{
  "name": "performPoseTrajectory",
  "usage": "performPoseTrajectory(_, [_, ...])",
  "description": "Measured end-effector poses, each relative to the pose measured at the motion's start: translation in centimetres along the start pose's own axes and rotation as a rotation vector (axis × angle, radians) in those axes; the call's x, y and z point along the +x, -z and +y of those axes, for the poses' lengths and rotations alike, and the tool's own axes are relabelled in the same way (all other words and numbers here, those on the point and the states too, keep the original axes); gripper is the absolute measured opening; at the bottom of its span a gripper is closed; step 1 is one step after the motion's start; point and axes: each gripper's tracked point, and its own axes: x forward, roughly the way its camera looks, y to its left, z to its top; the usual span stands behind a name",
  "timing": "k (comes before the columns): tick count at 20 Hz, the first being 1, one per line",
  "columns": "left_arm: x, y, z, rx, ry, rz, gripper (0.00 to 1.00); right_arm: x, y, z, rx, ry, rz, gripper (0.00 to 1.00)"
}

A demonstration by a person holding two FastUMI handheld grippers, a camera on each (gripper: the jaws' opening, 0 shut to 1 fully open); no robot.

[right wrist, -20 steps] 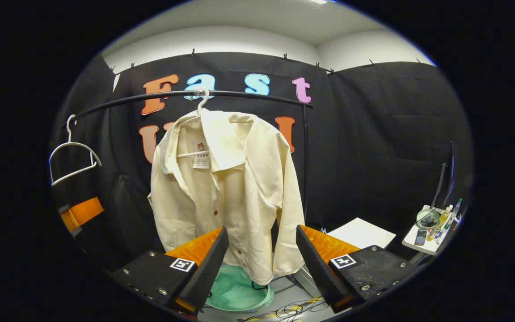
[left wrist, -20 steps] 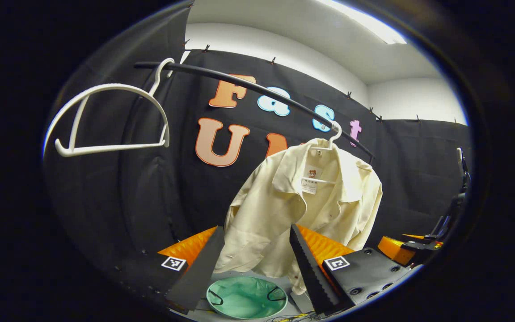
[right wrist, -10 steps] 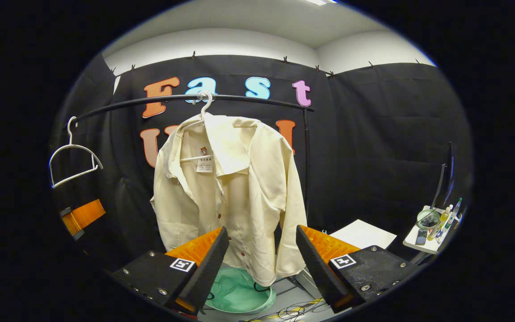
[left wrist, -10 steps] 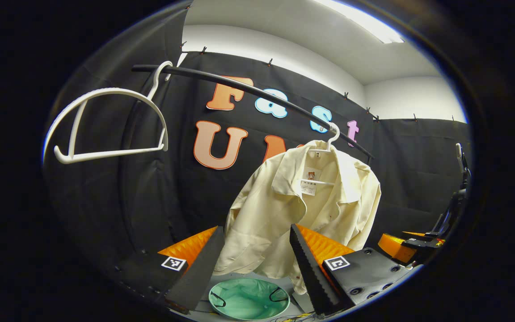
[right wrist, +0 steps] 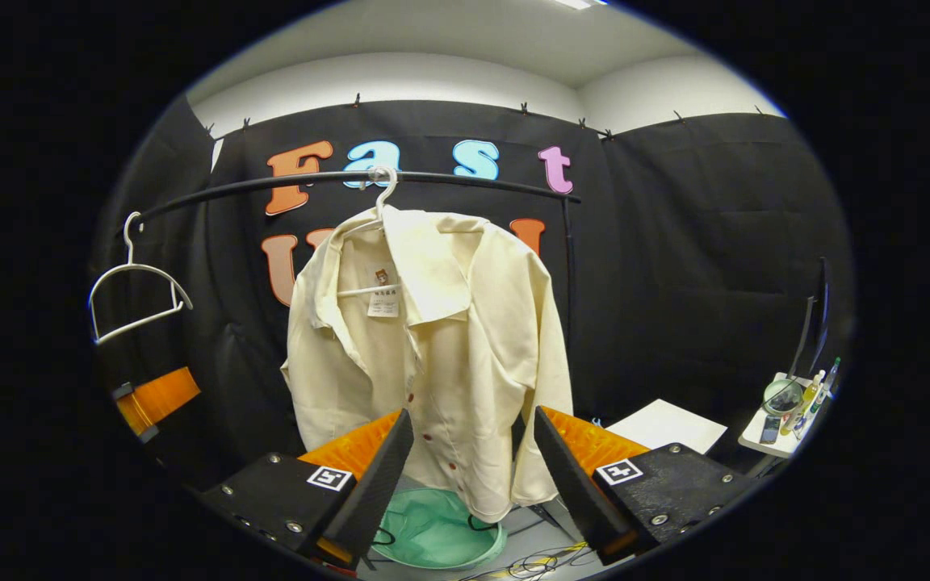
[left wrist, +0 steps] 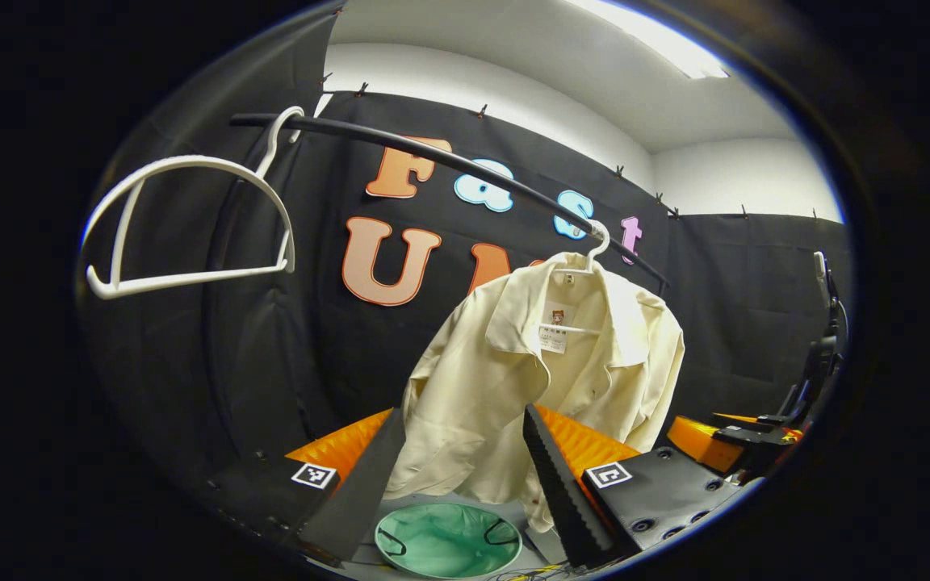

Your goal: Grasp the clothes on the hanger with both hands and then place them into the laundry hamper below.

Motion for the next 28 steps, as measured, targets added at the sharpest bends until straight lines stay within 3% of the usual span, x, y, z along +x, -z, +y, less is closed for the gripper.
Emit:
performPoseTrajectory(3, [0.3,0.4,0.3,-0.014,-0.025,0.008,1.00,2.9,-0.5,1.9,0.000,-0.060,-0.008,0.89])
performPoseTrajectory(7, [0.9,0.2,0.6,-0.013,-0.080,0.003,0.96,8.3,-1.6,4.5,0.001,-0.131,-0.023,0.83])
performPoseTrajectory(12, [2.2,-0.5,-0.8,0.003,-0.144,-0.004,0.96,17.2,-0.9,6.2,-0.015,-0.149,0.016,0.81])
performPoseTrajectory(13, [2.6,-0.2,-1.3,0.001,-0.149,0.001,0.96,18.5,0.0,5.9,-0.014,-0.138,0.052,0.73])
performPoseTrajectory(14, [3.0,0.2,-1.9,0.000,-0.152,0.010,0.96,19.0,0.9,5.3,0.005,-0.125,0.092,0.58])
performPoseTrajectory(15, [3.4,0.6,-2.3,0.001,-0.154,0.020,0.96,19.1,1.5,4.8,0.048,-0.132,0.121,0.30])
performPoseTrajectory(17, [4.6,1.3,-3.2,0.017,-0.154,0.038,0.96,17.7,1.1,4.3,0.137,-0.190,0.122,0.04])
performPoseTrajectory(21, [7.8,2.4,-5.8,0.032,-0.134,0.057,0.97,14.6,-0.8,1.2,0.125,-0.223,0.074,0.00])
performPoseTrajectory(22, [8.4,2.4,-6.4,0.056,-0.132,0.053,0.93,13.8,-0.9,0.6,0.124,-0.225,0.080,0.00])
performPoseTrajectory(25, [10.9,2.1,-8.2,0.114,-0.118,0.026,1.00,12.3,-1.8,-1.1,0.157,-0.243,0.066,0.00])
performPoseTrajectory(28, [13.5,2.6,-10.2,0.125,-0.090,0.033,0.96,11.5,-3.0,-2.5,0.184,-0.256,0.020,0.00])
